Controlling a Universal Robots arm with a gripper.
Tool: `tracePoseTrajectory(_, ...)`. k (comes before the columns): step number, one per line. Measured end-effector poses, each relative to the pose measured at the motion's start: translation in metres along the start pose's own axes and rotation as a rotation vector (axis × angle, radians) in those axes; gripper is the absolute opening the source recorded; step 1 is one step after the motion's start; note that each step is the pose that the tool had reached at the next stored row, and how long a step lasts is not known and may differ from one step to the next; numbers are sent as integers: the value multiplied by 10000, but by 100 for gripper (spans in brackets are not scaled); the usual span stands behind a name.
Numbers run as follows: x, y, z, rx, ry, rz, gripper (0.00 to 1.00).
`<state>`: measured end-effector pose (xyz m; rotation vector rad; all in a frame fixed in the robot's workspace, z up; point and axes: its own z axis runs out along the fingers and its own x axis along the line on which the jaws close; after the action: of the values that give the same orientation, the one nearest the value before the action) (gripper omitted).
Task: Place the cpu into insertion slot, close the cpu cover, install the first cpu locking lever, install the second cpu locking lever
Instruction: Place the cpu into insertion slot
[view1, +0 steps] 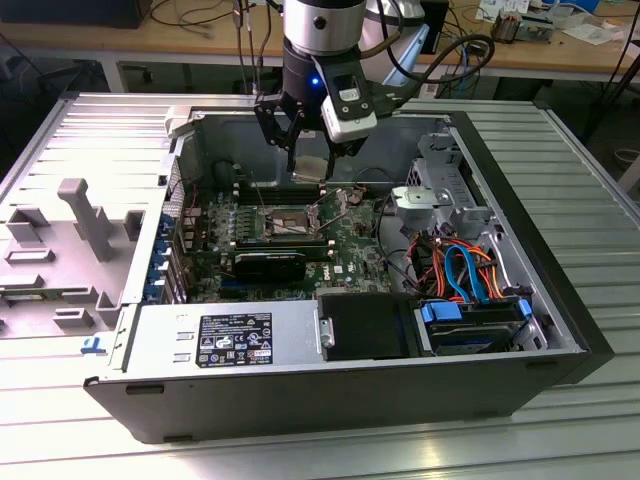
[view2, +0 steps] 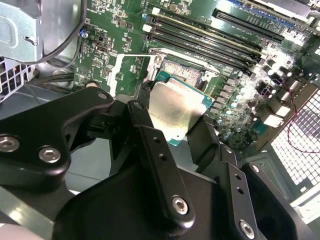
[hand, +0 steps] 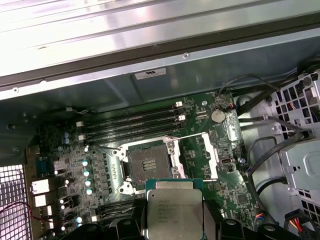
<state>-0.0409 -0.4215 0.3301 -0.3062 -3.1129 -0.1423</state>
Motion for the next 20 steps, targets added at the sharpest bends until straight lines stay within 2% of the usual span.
tracePoseTrajectory(20, 0, -1, 10, -8, -38, 432, 54)
